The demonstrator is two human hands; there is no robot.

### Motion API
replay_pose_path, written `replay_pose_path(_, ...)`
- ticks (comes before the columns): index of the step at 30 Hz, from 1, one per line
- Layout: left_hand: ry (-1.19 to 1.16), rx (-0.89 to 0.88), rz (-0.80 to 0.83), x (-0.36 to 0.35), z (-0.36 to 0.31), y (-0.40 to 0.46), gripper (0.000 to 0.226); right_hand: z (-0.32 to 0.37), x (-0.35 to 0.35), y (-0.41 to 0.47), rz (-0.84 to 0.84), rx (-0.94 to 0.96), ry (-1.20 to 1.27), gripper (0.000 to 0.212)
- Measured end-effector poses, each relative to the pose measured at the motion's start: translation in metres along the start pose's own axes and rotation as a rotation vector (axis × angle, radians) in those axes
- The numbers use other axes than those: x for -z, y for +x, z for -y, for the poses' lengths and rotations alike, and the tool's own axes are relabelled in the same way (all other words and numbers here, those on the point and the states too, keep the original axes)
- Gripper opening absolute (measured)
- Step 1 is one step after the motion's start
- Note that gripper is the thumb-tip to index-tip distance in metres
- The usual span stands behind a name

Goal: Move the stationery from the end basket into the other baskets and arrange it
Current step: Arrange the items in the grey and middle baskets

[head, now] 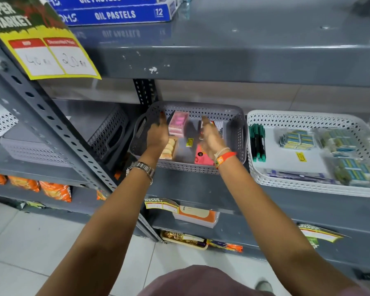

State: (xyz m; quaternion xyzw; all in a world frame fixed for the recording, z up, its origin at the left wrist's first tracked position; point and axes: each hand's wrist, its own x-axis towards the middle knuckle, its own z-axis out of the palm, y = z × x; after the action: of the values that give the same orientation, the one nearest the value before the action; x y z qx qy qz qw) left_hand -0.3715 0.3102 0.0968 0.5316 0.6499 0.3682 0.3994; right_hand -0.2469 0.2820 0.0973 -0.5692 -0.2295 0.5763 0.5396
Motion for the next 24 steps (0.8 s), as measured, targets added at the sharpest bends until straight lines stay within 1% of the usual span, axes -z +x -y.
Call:
replay_pose_path(1,-0.006,-0.028,-0.015,-0.006,-0.005,-0.005,0.063,0.007,0.017,0.004,-0.082,0.079,0.006,0.035)
replay_pose_path(2,-0.014,-0.045,-0.036,-0.015,-0.009,-0.008,0.061,0.014,0.036,0.006,-0.138,0.156,0.077,0.028)
replay_pose_path(3,-0.041,-0.088,-0.05,-0.022,-0.013,-0.01,0.055,0.019,0.051,0.007,-0.191,0.214,0.174,0.026)
replay_pose_path(5,-0.162,-0.15,0.016,-0.051,-0.026,-0.017,0.043,0.031,0.096,0.008,-0.335,0.271,0.284,0.033)
replay_pose_path(6,-0.244,-0.121,0.067,-0.065,-0.031,-0.017,0.039,0.033,0.116,0.009,-0.401,0.272,0.266,0.031)
replay_pose_path(8,-0.378,-0.002,0.209,-0.095,-0.046,-0.025,0.037,0.03,0.153,0.009,-0.48,0.244,0.068,0.023)
replay_pose_path(9,-0.424,0.05,0.29,-0.108,-0.055,-0.033,0.036,0.025,0.167,0.01,-0.499,0.209,-0.019,0.028)
replay_pose_path(10,-0.434,0.093,0.395,-0.122,-0.062,-0.039,0.036,0.021,0.177,0.008,-0.5,0.171,-0.055,0.03)
replay_pose_path(11,-0.426,0.13,0.495,-0.136,-0.067,-0.046,0.044,0.016,0.186,0.008,-0.476,0.137,-0.061,0.029)
replay_pose_path(13,-0.418,0.208,0.556,-0.154,-0.073,-0.056,0.066,0.01,0.195,0.007,-0.371,0.06,-0.044,0.039)
replay_pose_path(15,-0.393,0.204,0.513,-0.171,-0.074,-0.061,0.074,0.007,0.198,0.008,-0.281,-0.009,-0.028,0.05)
replay_pose_path(16,-0.383,0.206,0.489,-0.177,-0.072,-0.062,0.077,0.007,0.198,0.007,-0.263,-0.023,-0.024,0.052)
replay_pose_path(18,-0.38,0.221,0.49,-0.189,-0.072,-0.063,0.082,0.009,0.199,0.006,-0.251,-0.036,-0.047,0.054)
replay_pose_path(24,-0.399,0.232,0.469,-0.193,-0.072,-0.065,0.079,0.021,0.189,0.002,-0.21,-0.077,-0.241,0.06)
